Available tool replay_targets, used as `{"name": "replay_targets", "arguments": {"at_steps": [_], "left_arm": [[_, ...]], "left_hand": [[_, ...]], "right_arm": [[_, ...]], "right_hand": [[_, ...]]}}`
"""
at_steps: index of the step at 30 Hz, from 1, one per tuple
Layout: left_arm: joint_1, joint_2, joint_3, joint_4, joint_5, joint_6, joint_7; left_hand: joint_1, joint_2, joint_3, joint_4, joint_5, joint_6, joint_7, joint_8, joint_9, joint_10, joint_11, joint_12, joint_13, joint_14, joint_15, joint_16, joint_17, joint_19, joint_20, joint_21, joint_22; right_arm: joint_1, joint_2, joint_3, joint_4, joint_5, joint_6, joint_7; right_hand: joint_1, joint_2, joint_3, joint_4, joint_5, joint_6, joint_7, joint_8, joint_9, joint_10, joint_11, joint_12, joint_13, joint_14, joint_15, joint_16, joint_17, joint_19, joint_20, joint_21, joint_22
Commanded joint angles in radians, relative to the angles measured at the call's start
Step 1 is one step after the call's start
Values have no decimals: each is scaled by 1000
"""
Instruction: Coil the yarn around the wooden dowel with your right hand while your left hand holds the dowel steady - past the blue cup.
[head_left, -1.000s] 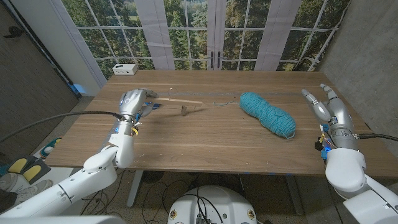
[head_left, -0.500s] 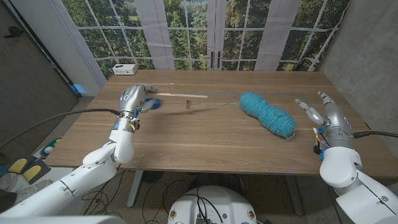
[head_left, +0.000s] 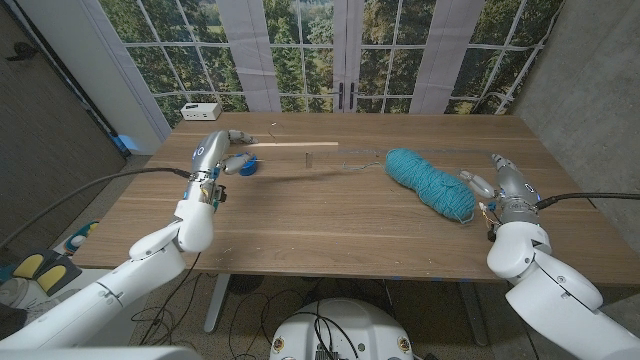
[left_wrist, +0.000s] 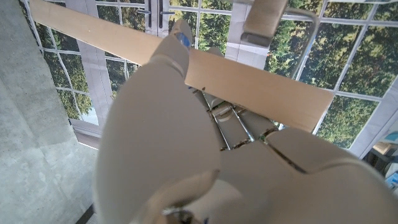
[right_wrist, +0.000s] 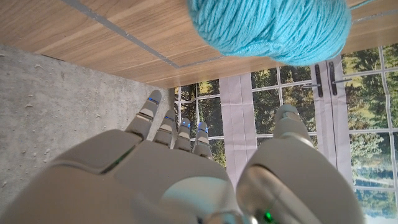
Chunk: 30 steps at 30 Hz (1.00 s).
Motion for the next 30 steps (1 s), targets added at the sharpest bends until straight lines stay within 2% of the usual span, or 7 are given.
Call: {"name": "replay_targets", "arguments": {"at_steps": [1,10,16,22,26,30], "left_arm": [[-13,-4,-51,-6,-138,-70,-139],[-18,-10,-77,-23,-192,-70,-210],[-11,-18,-88,-36,-194,-55,-217],[-6,-31,-97,-23,-221,-84,-228],[3,-37,-104,-22,-220,-90,-220],[15,-39,-114,-25,-228,-95,-222]], "left_hand": [[79,77,-4,5,8,66,57,-7,3,2,5,-5,5,18,-62,-1,5,2,-105,14,0],[84,77,-5,4,9,65,58,-12,4,4,6,-8,7,21,-62,-3,8,1,-104,22,-3],[88,77,-6,4,10,69,61,-16,5,3,5,-12,11,25,-61,-5,11,-2,-102,30,-7],[90,76,-8,5,10,71,62,-20,6,3,7,-15,13,25,-58,-7,13,-3,-102,35,-9],[91,76,-8,5,10,70,62,-22,6,4,7,-17,14,25,-59,-9,15,-5,-102,39,-11],[93,77,-9,5,10,70,62,-24,7,4,7,-18,16,25,-58,-10,16,-5,-102,41,-13]], "right_arm": [[161,-77,-159,38,44,-155,-31],[263,-109,-252,83,111,-215,-31],[314,-128,-296,105,159,-239,-27],[374,-151,-354,119,195,-267,-23],[417,-162,-390,124,222,-295,-15],[460,-188,-433,125,233,-302,9]], "right_hand": [[11,-3,0,-6,6,-5,2,-2,5,-3,8,-2,3,-2,4,-7,1,-2,-2,-2,1],[14,-21,-11,-5,11,-25,7,-6,5,-25,-1,-5,3,-18,7,-12,2,-10,-3,-6,1],[19,-40,-24,-5,15,-49,4,-10,5,-51,-2,-7,3,-38,8,-17,3,-22,-7,-12,1],[21,-54,-33,-5,18,-60,-2,-10,6,-61,-4,-6,3,-49,7,-19,3,-32,-9,-16,2],[25,-66,-42,-5,22,-76,-12,-12,6,-75,-11,-6,3,-61,7,-21,4,-42,-12,-19,2],[45,-78,-53,-7,32,-120,-36,-15,7,-104,-36,-6,4,-90,-10,-24,5,-57,-18,-23,3]]}}
